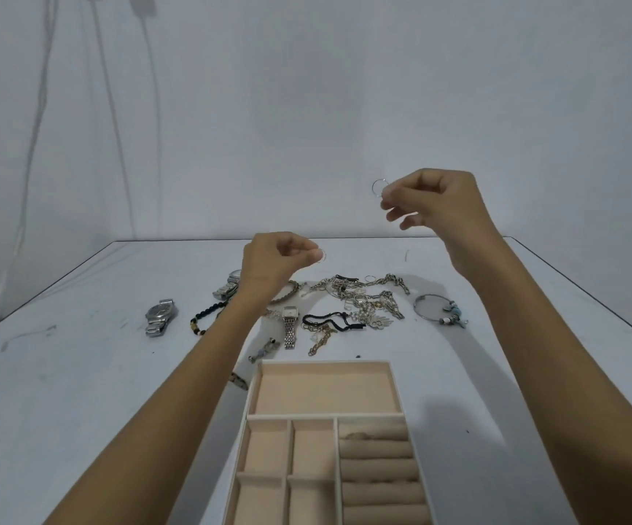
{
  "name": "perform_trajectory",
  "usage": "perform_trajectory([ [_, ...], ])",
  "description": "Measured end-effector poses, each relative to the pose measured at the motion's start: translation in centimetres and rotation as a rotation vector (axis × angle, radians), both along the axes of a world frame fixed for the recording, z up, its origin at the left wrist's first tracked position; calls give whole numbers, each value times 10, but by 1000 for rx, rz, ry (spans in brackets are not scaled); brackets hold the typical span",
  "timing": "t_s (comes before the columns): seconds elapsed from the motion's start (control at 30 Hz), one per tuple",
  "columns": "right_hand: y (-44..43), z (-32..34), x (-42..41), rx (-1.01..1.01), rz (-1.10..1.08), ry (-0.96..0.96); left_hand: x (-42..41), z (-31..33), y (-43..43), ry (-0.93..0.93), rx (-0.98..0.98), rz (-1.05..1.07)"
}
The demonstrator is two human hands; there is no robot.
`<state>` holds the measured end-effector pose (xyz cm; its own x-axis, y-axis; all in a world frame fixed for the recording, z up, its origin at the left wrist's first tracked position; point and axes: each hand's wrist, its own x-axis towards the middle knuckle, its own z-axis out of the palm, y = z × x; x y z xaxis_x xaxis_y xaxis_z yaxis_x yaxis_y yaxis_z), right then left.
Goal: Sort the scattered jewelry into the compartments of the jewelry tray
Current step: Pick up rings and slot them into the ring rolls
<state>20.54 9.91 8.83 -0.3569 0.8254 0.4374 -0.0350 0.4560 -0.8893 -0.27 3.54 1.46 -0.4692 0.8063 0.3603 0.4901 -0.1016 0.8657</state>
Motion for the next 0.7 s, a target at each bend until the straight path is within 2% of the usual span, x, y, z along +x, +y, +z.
perform_trajectory([
  [0.1,-16,-8,4,-12,35,-52,7,-4,-36,-87,46,-36],
  [0.33,-56,-29,21,-24,81,-148,41,1,-107,-129,97,-145],
  [0.53,-102,-50,37,-27,150,-187,73,-9,-140,-13,97,-238],
  [0.7,-128,-71,51,-86,206,-115,78,-23,-151,25,63,-295],
])
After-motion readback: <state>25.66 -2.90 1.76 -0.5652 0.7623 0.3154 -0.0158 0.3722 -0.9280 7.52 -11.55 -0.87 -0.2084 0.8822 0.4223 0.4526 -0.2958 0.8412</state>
